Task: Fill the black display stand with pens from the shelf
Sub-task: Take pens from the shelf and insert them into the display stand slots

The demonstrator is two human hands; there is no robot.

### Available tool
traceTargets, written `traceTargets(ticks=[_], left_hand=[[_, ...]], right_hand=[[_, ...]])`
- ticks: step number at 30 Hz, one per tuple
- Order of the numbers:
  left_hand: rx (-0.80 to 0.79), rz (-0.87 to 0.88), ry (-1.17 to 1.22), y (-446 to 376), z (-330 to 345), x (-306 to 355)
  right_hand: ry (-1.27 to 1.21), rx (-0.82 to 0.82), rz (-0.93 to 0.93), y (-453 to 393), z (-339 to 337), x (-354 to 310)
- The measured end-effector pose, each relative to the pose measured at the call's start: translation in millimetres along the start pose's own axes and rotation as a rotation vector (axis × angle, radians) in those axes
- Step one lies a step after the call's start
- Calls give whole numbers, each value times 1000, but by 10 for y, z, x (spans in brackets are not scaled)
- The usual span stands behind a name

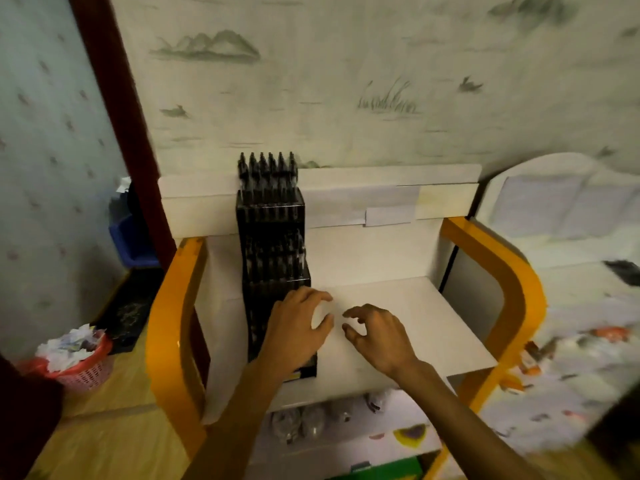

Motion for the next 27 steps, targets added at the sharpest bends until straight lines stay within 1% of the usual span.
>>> traceTargets(ticks=[8, 15, 19, 24, 27], left_hand=[[-97, 83, 74, -47, 926, 1458], [-156, 141, 115, -2, 1771, 2909], [-190, 188, 78, 13, 2247, 3664], [-218, 179, 139, -45, 2799, 4389], [-240, 195, 104, -136, 3132, 4738]], right_hand=[[13, 102, 140, 507, -1136, 1387], [65, 167, 186, 979, -2143, 2670], [60, 191, 223, 1243, -2649, 3415], [82, 203, 277, 1475, -3108, 4207], [88, 229, 303, 1546, -3302, 4629]])
Point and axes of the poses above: each hand's wrist, its own y-axis away from the middle knuckle, its own z-axis out of the palm, x = y × z, the point moved 10 cm from there along -y, towards the middle knuckle, and after that the axes turned 9 degrees about x, right-handed, at the moved point
